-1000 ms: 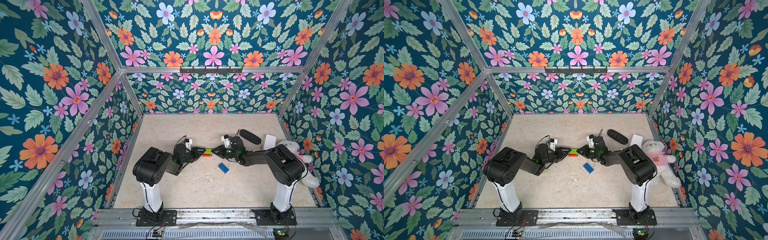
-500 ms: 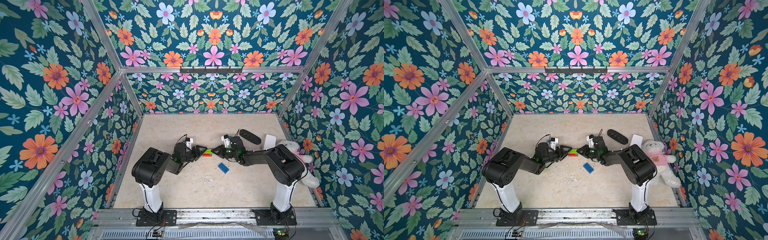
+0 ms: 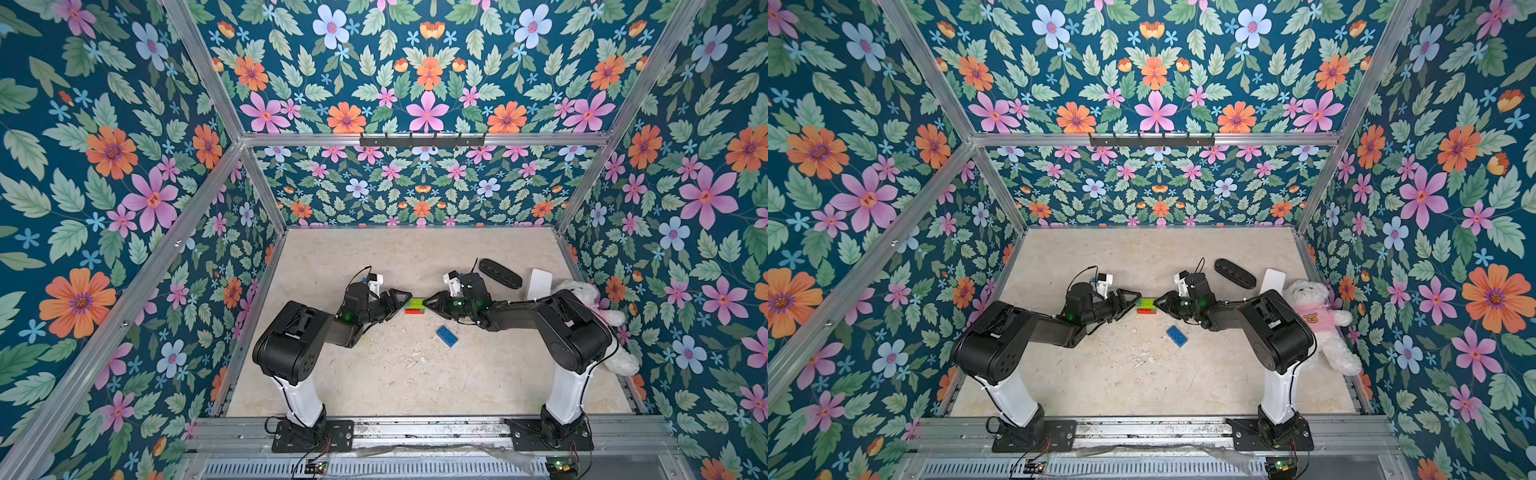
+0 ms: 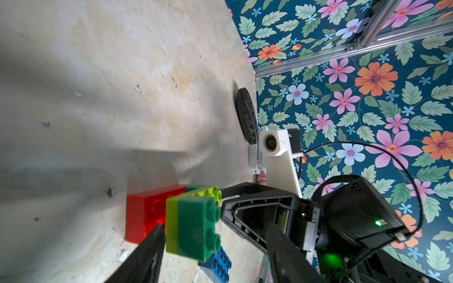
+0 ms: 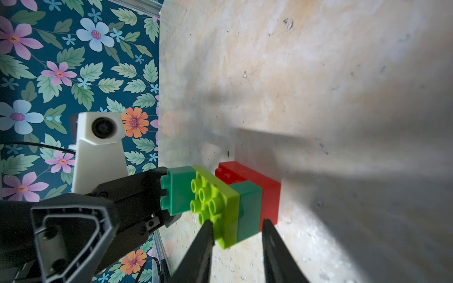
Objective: Assemble the number 5 with lego
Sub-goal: Assemble the lego brick with the lego brick, then adjust the lego brick at the center of the board.
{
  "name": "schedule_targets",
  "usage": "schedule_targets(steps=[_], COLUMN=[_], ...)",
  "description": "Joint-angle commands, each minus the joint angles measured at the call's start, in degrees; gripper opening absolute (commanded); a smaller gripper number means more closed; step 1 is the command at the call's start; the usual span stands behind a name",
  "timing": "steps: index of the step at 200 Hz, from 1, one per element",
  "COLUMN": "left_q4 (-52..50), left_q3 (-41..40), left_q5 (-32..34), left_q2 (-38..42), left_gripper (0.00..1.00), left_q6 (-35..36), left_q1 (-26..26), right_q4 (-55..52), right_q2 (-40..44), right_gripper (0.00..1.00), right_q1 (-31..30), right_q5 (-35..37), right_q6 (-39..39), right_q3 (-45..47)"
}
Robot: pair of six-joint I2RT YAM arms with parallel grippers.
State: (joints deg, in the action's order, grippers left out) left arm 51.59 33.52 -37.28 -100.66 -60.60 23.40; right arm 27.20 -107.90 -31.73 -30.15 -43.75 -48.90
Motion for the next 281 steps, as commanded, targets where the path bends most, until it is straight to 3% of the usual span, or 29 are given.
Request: schedule_targets(steps=[1,98,173,229,281], left_q4=[-2.8,-15.8,-17.2,-24.9,-28.3], left_q3=[-0.5,-2.8,-3.4,-3.5,-4.7], left_q5=[0.5,4.2,4.5,7.6,7.9], left_q2=[2.0,13.6,15.0,20.9,24.3], left_gripper=[0.68,0.68,0.67,0.67,0.67], left_q6=[2.9,9.8,10.5,14.2,15.2], left_q1=[-0.8,-2.3,-2.3,-2.3,-2.3], right_q4=[-11.2,-18.0,-21.9,-33.7,-35.1], right_q2=[0.9,7.2,7.4,9.5,9.4], right_gripper=[0.38,0.45,0.45,0.46,0.62], right_q1=[0.0,0.0,-0.3,-2.0,-6.2], right_q5=[3.4,6.1,6.8,15.5,19.5], right_q6=[2.0,9.0,11.0,23.6,37.0], right_q3=[0.5,-1.7,-5.9,-11.5,-13.3])
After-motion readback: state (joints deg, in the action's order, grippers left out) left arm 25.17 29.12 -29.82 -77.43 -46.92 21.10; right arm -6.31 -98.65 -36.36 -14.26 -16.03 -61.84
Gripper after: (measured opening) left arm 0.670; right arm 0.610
